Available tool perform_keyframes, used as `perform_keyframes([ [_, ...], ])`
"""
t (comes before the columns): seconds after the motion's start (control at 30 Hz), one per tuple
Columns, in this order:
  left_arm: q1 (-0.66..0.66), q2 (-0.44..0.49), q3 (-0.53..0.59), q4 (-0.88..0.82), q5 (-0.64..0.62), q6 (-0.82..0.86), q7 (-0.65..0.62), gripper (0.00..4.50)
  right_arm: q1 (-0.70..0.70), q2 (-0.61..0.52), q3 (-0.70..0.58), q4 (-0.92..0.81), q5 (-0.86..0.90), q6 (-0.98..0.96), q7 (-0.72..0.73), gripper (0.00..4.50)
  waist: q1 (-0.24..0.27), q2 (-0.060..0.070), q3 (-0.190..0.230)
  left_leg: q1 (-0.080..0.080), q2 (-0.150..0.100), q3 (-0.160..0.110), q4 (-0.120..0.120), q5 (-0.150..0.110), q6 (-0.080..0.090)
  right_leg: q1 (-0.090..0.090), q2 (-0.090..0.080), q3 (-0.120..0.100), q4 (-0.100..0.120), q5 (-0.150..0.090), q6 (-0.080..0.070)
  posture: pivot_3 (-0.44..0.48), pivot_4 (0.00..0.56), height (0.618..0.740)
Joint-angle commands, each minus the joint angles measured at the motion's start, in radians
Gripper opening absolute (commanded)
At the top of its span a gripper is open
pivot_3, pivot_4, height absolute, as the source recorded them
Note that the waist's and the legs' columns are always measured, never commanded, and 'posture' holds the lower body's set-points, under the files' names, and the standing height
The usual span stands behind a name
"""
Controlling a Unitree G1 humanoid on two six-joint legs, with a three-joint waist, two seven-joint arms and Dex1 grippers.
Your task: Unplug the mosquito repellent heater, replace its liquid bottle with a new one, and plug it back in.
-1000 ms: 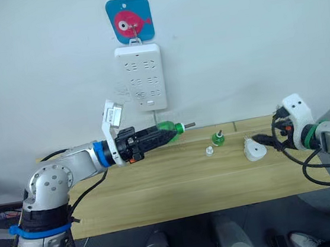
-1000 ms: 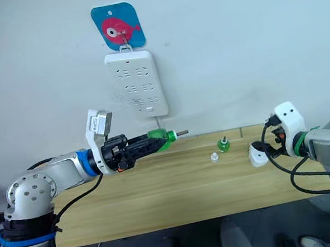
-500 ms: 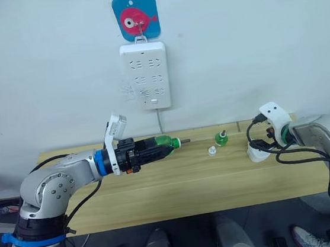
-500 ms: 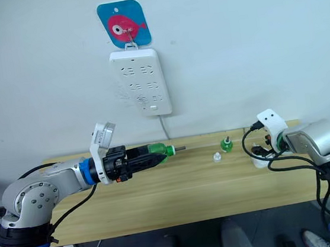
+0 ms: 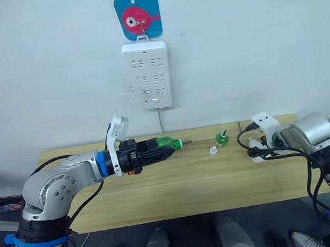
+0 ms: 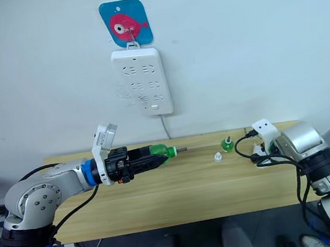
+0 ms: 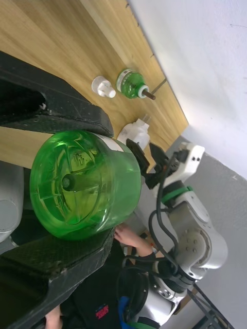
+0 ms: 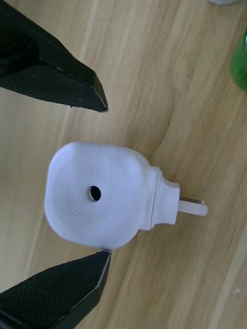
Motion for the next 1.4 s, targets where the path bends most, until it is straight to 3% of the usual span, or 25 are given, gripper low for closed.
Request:
perform_keyframes([
  [0.03, 0.003, -0.003, 0.01, -0.038, 0.0, -0.023, -0.018, 2.3, -0.022, 0.007, -0.023, 0.035, -0.049, -0.039, 0.001, 4.5, 0.001, 0.0, 0.0, 0.0, 0.0, 0.0, 0.0, 0.0, 0.0, 0.0, 0.0, 0.0, 0.0, 0.0, 0.0, -0.032, 0.249, 0.74],
  [0.6, 0.01, -0.007, 0.017, -0.043, 0.002, -0.025, -0.015, 2.3, -0.049, 0.053, -0.026, 0.229, -0.142, -0.139, 0.108, 4.5, 0.001, 0.0, 0.001, 0.0, 0.0, 0.0, 0.0, 0.0, 0.0, 0.0, 0.0, 0.0, 0.0, 0.0, 0.0, -0.017, 0.247, 0.74],
  [0.7, 0.006, -0.008, 0.014, -0.039, 0.006, -0.027, -0.018, 2.3, -0.045, 0.053, -0.037, 0.231, -0.146, -0.143, 0.117, 3.91, 0.001, 0.0, 0.001, 0.0, 0.0, 0.0, 0.0, 0.0, 0.0, 0.0, 0.0, 0.0, 0.0, 0.0, 0.0, -0.02, 0.246, 0.74],
  [0.8, 0.001, -0.009, 0.01, -0.032, 0.01, -0.029, -0.023, 2.3, -0.037, 0.049, -0.042, 0.212, -0.147, -0.132, 0.128, 2.98, 0.001, 0.0, 0.002, 0.0, 0.0, 0.0, 0.0, 0.0, 0.0, 0.0, 0.0, 0.0, 0.0, 0.0, 0.0, -0.027, 0.247, 0.74],
  [0.93, -0.004, -0.008, 0.006, -0.026, 0.016, -0.032, -0.032, 2.3, -0.022, 0.041, -0.064, 0.167, -0.142, -0.109, 0.138, 2.98, 0.001, 0.0, 0.002, 0.0, 0.0, 0.0, 0.0, 0.0, 0.0, 0.0, 0.0, 0.0, -0.001, 0.0, 0.0, -0.031, 0.246, 0.74],
  [1.13, -0.012, -0.003, 0.014, -0.012, 0.006, -0.024, -0.046, 2.3, 0.03, -0.02, -0.167, -0.015, -0.085, -0.092, 0.193, 2.98, 0.002, 0.001, 0.003, 0.0, -0.001, 0.0, 0.0, 0.0, 0.0, 0.0, 0.0, 0.0, -0.001, 0.0, 0.0, -0.044, 0.238, 0.74],
  [1.3, -0.053, 0.002, 0.021, 0.029, -0.01, 0.0, -0.062, 2.3, 0.079, -0.014, -0.384, -0.211, 0.08, 0.032, 0.263, 2.98, 0.002, 0.001, 0.004, 0.0, 0.0, 0.0, -0.001, 0.0, 0.0, 0.0, 0.0, 0.0, -0.001, 0.0, 0.0, -0.062, 0.234, 0.74],
  [1.4, -0.102, 0.004, 0.032, 0.064, -0.037, 0.032, -0.071, 2.3, 0.121, -0.008, -0.583, -0.376, 0.248, 0.086, 0.353, 2.98, 0.002, 0.001, 0.005, -0.001, 0.0, -0.001, -0.001, 0.0, 0.0, 0.0, 0.0, -0.001, -0.001, 0.0, 0.0, -0.071, 0.232, 0.74],
])
